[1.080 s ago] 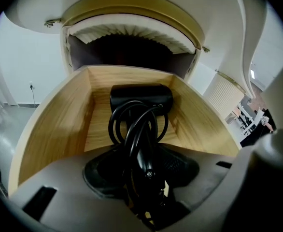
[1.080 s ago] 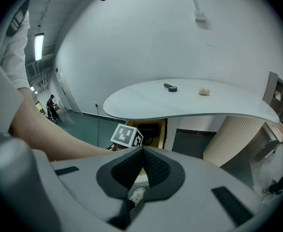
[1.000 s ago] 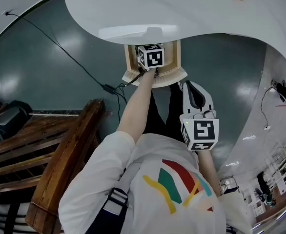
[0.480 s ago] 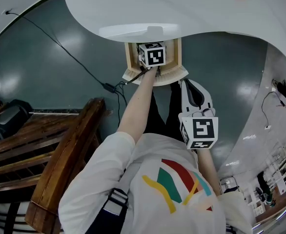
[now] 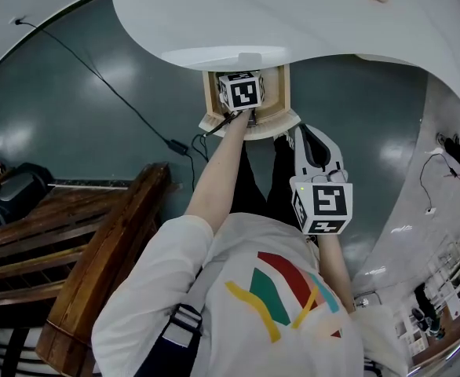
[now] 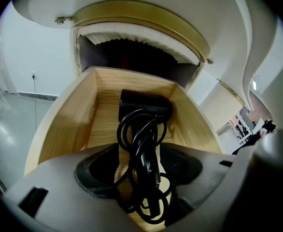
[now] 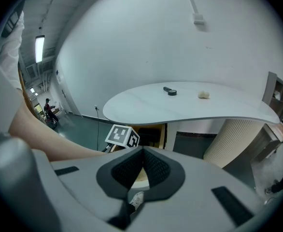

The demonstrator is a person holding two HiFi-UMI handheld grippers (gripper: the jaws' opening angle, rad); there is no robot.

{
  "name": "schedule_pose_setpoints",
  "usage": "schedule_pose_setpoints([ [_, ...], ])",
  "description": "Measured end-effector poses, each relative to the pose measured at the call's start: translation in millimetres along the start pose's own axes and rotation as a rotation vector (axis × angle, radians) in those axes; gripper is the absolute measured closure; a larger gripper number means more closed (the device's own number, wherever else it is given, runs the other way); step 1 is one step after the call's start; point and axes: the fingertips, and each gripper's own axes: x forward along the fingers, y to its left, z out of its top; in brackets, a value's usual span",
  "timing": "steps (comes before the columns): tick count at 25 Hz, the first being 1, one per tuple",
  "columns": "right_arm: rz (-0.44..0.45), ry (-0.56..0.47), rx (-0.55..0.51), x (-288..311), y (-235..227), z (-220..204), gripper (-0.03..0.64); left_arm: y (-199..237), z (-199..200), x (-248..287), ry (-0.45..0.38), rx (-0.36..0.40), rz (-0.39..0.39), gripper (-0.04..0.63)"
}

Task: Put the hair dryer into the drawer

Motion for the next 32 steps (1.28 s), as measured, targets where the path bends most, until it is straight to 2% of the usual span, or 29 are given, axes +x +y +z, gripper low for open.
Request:
schedule_pose_setpoints([
  [13,0.024,-0.104,-0.051,-4.2,5.2,52.8,0.606,-22.5,22.2,-39.9,0.005,0.061,-0.018,0.347],
  [23,0.039,-0.197,-0.047,-7.7,-2.5,103.4,0.606,-32.3,32.2,-88.8,-0.015,0.069,-0.018,0.353],
  [28,0.058,-0.249,-0.056,-9.7,-1.4,128.0,0.606,-35.2,32.8,-123.2,-0.051,0.113,-0.01,0.397],
  [32,0.081,-0.28,-0.073,-9.1,0.5,144.1,0.606,-49.4,47.2,-154.3,-0.107,0.124,-0.039,0.482],
])
